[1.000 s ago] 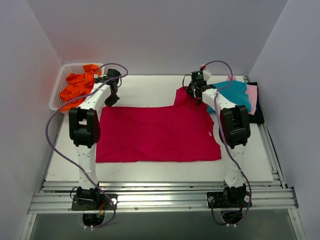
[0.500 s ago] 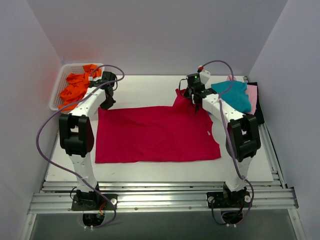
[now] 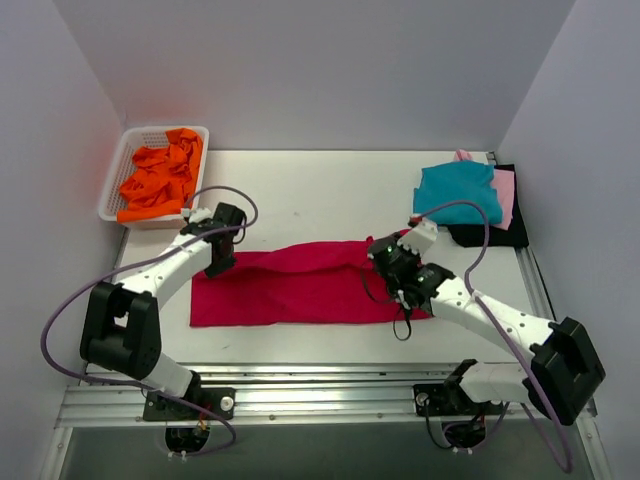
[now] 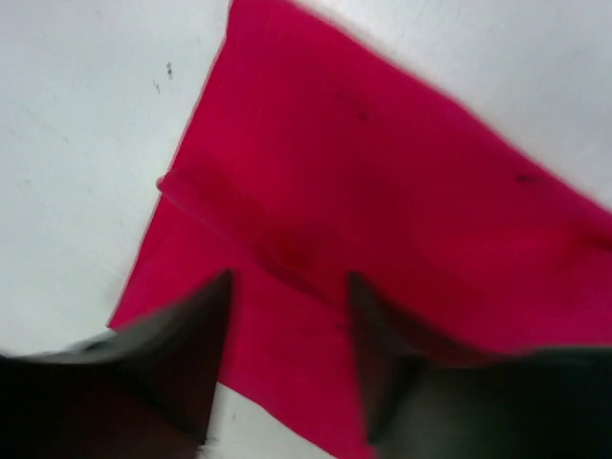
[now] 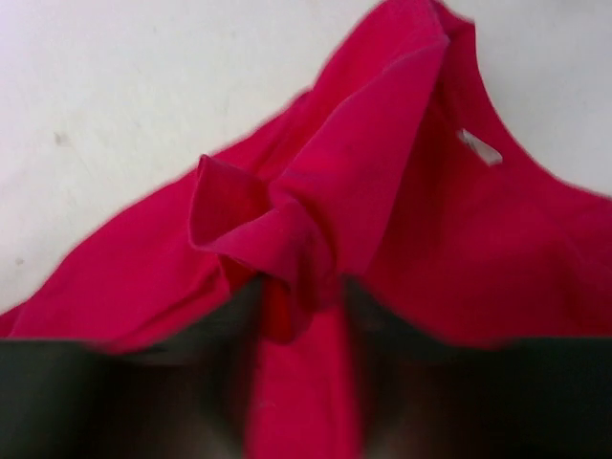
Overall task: Fold and stack the t-shirts
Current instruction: Fold the other side of the tshirt into a rectangle, then rotate the tshirt 90 degrees
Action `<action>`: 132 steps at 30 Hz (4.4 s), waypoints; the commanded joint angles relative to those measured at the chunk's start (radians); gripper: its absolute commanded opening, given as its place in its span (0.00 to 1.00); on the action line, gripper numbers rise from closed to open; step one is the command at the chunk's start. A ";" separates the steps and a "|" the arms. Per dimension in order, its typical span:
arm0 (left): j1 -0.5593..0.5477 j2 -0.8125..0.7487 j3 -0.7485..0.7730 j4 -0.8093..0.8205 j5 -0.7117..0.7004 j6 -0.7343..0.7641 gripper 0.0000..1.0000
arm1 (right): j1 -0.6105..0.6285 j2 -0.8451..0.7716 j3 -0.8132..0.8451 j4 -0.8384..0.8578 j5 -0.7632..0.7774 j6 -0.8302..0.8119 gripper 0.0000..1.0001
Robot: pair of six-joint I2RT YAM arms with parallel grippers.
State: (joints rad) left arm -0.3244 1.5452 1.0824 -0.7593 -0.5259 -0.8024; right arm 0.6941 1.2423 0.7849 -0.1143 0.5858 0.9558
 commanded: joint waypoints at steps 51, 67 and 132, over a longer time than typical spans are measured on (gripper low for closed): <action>-0.050 -0.093 -0.065 0.193 0.046 -0.041 0.99 | -0.162 1.432 1.420 0.192 -0.410 -0.247 0.03; -0.048 -0.069 -0.053 0.215 0.024 -0.049 1.00 | -0.019 0.715 0.828 0.575 -0.028 -0.723 1.00; -0.332 -0.394 -0.231 0.060 0.050 -0.127 1.00 | 0.185 0.251 0.063 -0.112 0.165 0.035 0.98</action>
State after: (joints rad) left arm -0.6121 1.2133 0.8646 -0.6651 -0.4553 -0.8921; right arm 0.8246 1.6207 0.8406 -0.0696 0.6014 0.9199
